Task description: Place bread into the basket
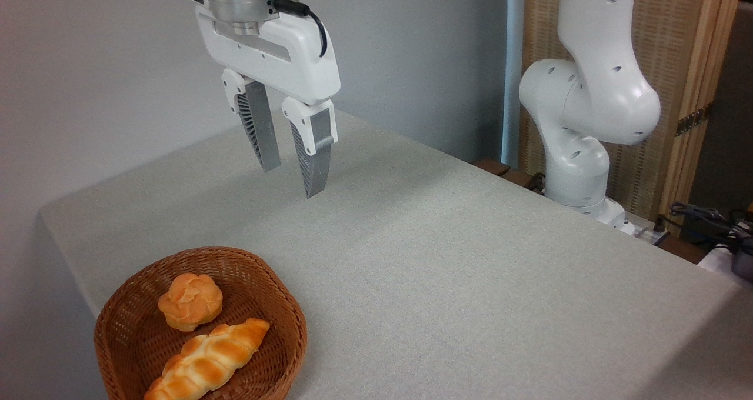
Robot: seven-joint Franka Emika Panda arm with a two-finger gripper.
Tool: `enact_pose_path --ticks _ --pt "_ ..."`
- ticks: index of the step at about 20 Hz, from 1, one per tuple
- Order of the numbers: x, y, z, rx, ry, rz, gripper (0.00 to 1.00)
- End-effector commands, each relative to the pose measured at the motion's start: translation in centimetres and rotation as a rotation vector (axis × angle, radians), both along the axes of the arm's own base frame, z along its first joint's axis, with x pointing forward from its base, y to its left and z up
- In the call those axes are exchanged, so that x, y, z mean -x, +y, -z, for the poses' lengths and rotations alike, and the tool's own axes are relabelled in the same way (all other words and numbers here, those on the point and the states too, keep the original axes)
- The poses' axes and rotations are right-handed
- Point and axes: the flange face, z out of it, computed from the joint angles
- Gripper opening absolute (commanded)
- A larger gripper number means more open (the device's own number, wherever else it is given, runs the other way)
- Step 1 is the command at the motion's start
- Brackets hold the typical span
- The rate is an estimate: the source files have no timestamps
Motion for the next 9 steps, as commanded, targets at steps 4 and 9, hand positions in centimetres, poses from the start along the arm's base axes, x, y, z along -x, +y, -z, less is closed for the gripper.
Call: enact_pose_path --ticks 4,9 --pt "0.84 -0.09 -0.02 -0.049 -0.009 0.023 1.00" --pt "0.98 -0.08 -0.02 -0.050 -0.002 0.026 1.00"
